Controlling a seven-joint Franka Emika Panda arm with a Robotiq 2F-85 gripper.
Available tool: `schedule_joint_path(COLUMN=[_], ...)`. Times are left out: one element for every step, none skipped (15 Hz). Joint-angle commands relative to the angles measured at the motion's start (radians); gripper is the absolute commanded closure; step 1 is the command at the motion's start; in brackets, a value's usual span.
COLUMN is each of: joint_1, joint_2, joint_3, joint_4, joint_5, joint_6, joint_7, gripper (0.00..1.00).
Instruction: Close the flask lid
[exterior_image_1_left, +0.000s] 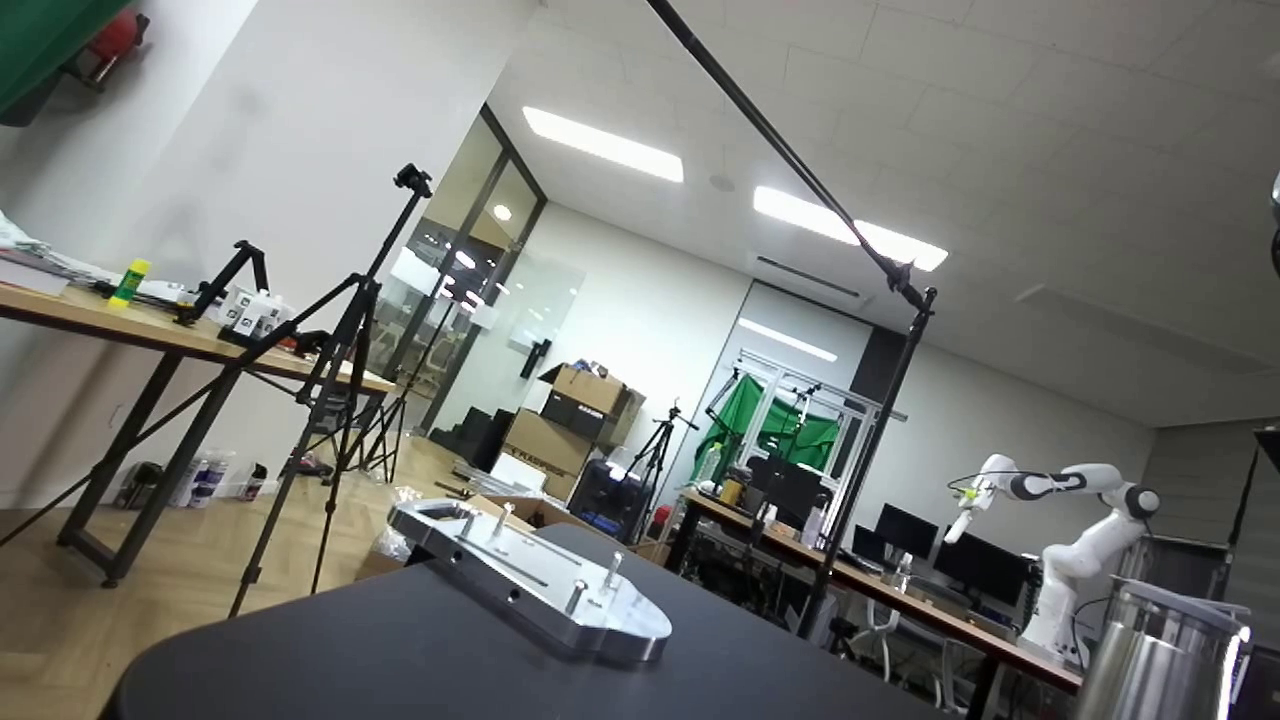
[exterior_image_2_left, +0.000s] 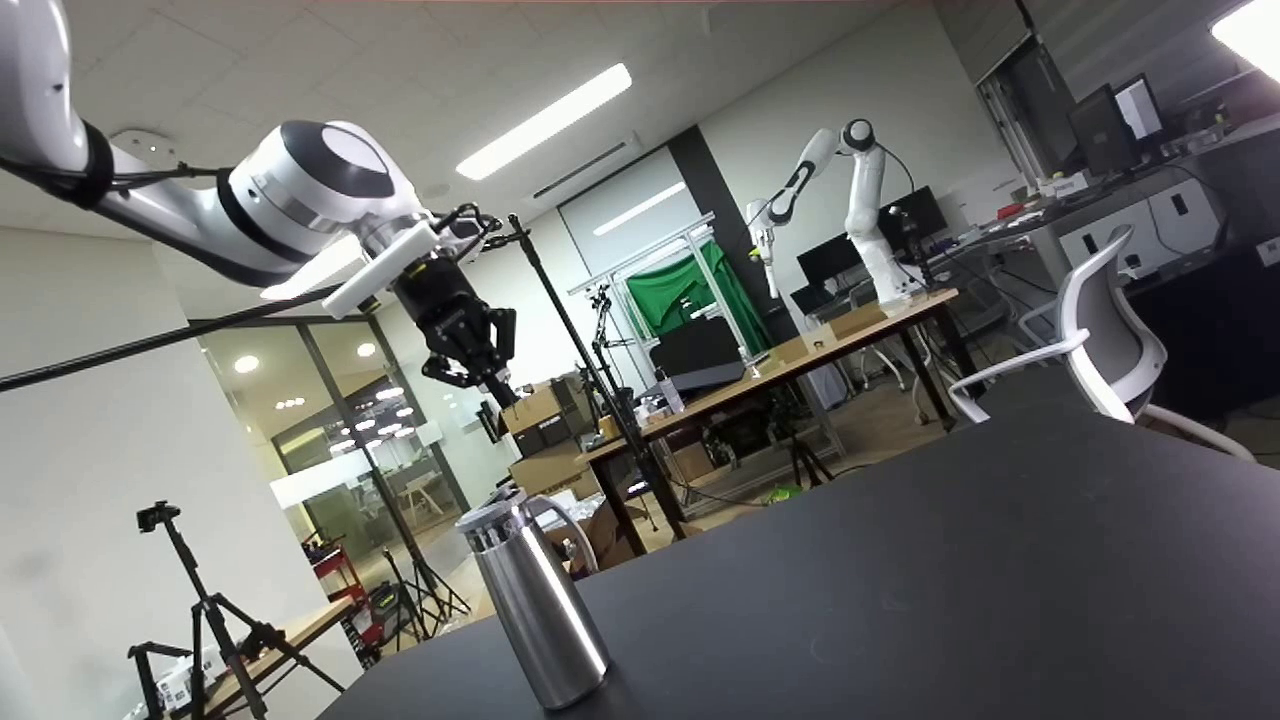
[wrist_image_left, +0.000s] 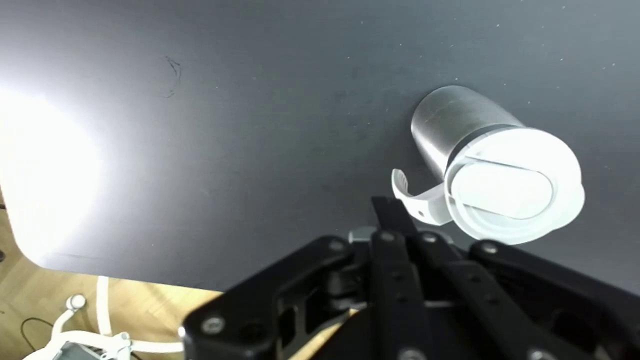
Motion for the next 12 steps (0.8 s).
schedule_joint_path(joint_1=[0.014, 0.011, 0.014, 0.015, 0.015, 0.014, 0.014, 0.014, 0.014, 0.014, 0.016, 0.018], joint_2=[0.056, 0.049, 0.037, 0.040, 0.040, 0.040, 0.041, 0.041, 0.041, 0.041, 0.051, 0.067], joint_3=[0.016, 0.016, 0.015, 0.017, 0.018, 0.017, 0.017, 0.017, 0.017, 0.017, 0.019, 0.023], joint_4=[0.106, 0.112, 0.055, 0.068, 0.075, 0.079, 0.081, 0.082, 0.083, 0.083, 0.091, 0.107], joint_5=[0.034, 0.050, 0.023, 0.029, 0.035, 0.039, 0.039, 0.039, 0.039, 0.039, 0.040, 0.052], joint_6=[-0.123, -0.172, -0.089, -0.120, -0.135, -0.139, -0.143, -0.146, -0.146, -0.146, -0.142, -0.140], joint_7=[0.009, -0.013, -0.002, -0.005, -0.007, -0.008, -0.009, -0.009, -0.009, -0.009, -0.007, -0.008], gripper=[1.00, 1.00, 0.99, 0.99, 0.99, 0.99, 0.99, 0.99, 0.99, 1.00, 1.00, 1.00])
